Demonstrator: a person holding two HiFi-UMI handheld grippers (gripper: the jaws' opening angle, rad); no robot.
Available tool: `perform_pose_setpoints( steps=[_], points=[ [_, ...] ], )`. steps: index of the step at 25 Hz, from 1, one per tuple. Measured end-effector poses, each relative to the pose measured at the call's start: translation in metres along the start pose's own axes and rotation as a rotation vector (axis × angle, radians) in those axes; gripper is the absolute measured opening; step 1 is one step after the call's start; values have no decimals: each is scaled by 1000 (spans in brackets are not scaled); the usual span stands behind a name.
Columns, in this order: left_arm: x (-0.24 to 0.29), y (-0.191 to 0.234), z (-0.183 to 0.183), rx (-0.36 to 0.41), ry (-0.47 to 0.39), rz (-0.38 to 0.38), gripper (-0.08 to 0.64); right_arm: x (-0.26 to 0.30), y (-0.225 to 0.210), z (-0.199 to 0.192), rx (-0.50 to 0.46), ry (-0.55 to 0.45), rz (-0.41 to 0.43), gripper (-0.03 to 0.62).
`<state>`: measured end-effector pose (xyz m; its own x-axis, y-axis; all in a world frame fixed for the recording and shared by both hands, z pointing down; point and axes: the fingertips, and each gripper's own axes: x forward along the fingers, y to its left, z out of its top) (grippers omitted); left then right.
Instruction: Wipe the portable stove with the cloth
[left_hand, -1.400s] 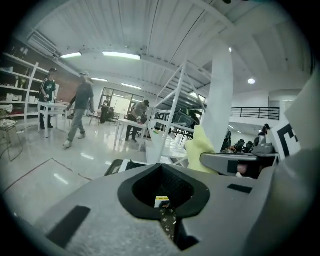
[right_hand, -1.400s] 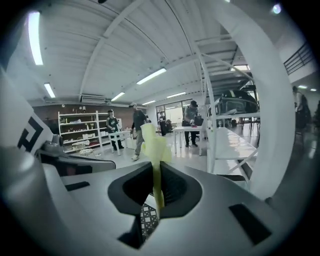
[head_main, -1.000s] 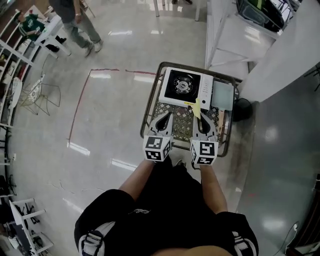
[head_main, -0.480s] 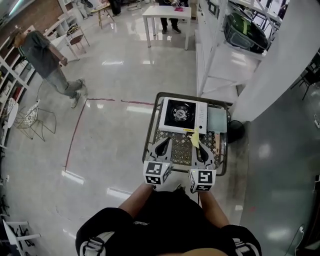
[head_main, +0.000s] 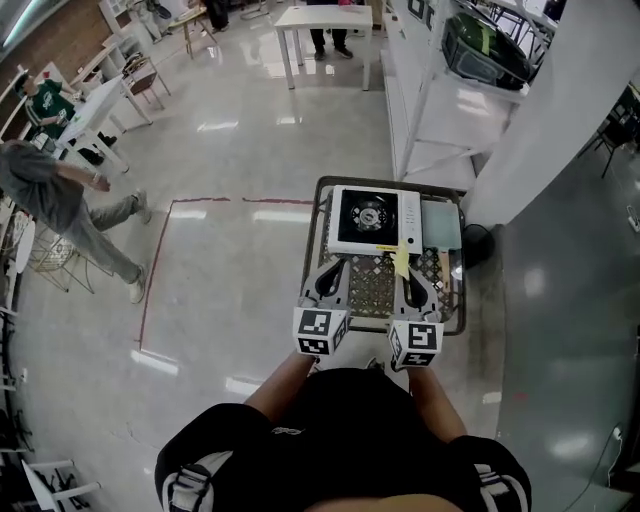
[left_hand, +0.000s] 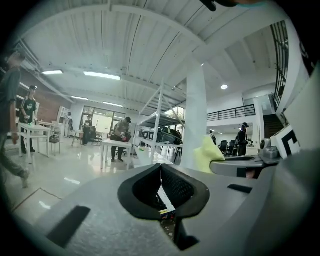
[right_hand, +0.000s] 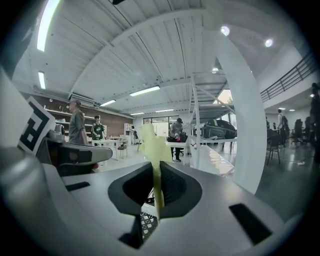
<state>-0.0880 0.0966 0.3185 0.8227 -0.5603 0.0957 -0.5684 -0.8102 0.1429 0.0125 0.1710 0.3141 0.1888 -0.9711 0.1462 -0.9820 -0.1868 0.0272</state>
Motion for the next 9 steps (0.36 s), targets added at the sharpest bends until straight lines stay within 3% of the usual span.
perform_pose_setpoints(
  steps=[9],
  points=[
    [1,2,4,4,-12,-37,18,3,8,2,-6,2,-20,21]
  ],
)
